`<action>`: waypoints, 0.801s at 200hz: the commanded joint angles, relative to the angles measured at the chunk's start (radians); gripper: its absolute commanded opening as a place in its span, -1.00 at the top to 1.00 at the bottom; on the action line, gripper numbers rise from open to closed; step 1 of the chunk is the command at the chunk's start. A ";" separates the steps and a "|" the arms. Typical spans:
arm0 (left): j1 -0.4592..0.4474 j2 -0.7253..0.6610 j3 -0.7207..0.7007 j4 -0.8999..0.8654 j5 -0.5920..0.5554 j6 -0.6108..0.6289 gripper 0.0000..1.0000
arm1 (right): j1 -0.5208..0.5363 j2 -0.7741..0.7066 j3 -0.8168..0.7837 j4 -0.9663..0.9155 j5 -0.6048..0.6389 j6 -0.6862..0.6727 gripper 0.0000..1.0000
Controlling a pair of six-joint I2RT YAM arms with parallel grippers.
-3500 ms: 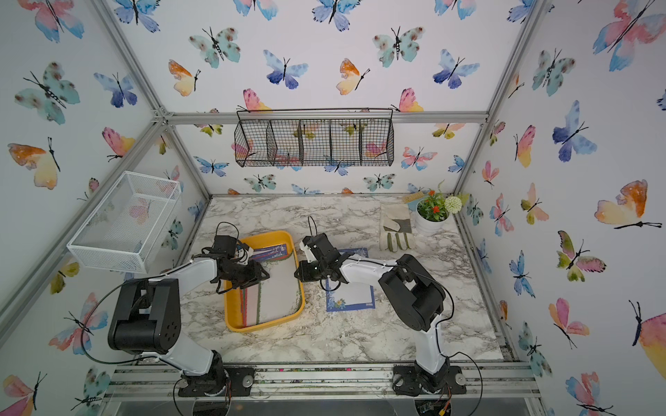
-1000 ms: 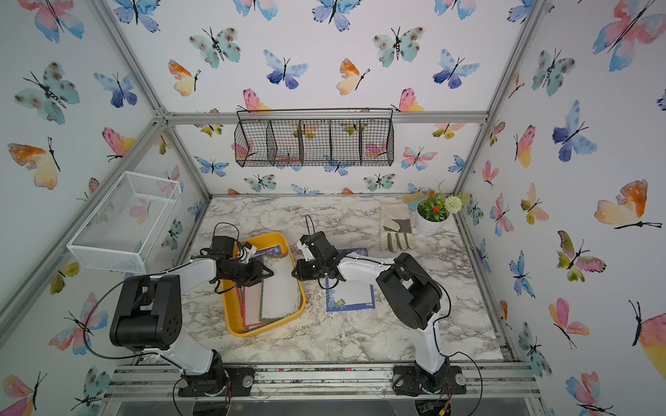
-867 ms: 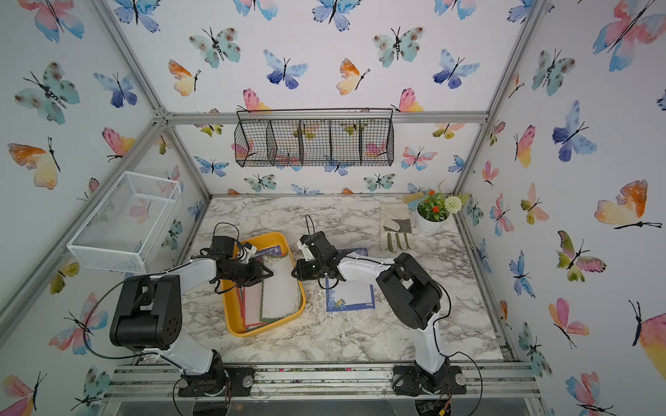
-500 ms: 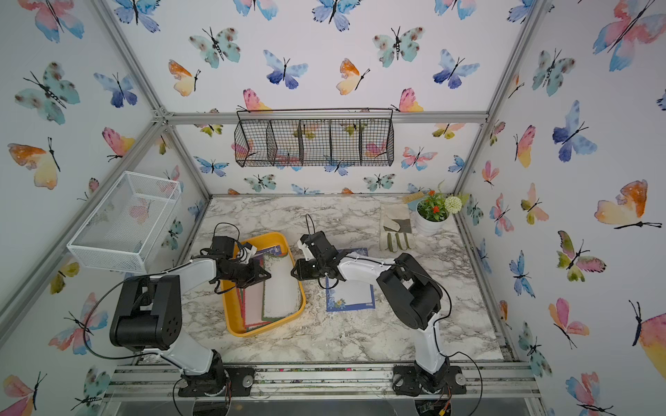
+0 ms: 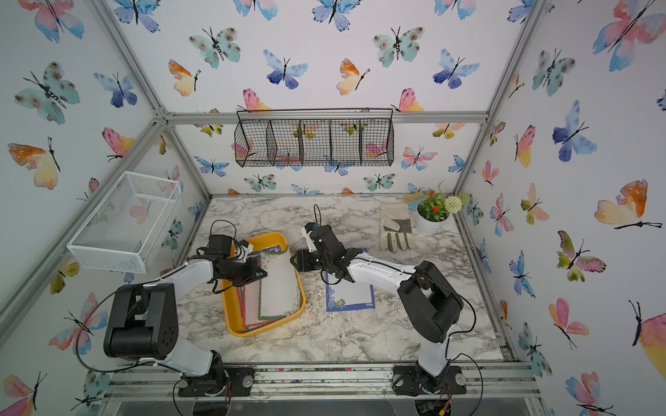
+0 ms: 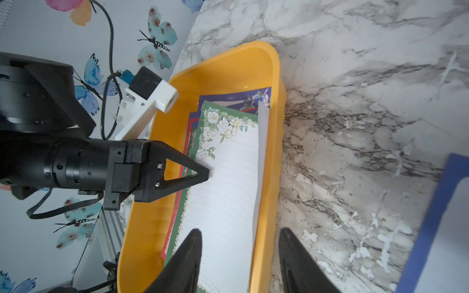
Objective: Take out the stationery paper from the storage box
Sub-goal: Pick up the stationery paper from the storage box.
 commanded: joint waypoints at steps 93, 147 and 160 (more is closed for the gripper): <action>-0.035 -0.060 0.026 -0.039 -0.224 0.010 1.00 | 0.009 -0.045 -0.029 0.012 0.055 -0.033 -0.03; -0.039 -0.077 0.026 -0.038 -0.232 0.015 1.00 | 0.009 -0.059 -0.054 0.015 0.062 -0.029 -0.02; -0.043 -0.092 0.025 -0.039 -0.240 0.016 1.00 | 0.009 -0.062 -0.059 0.014 0.069 -0.031 -0.02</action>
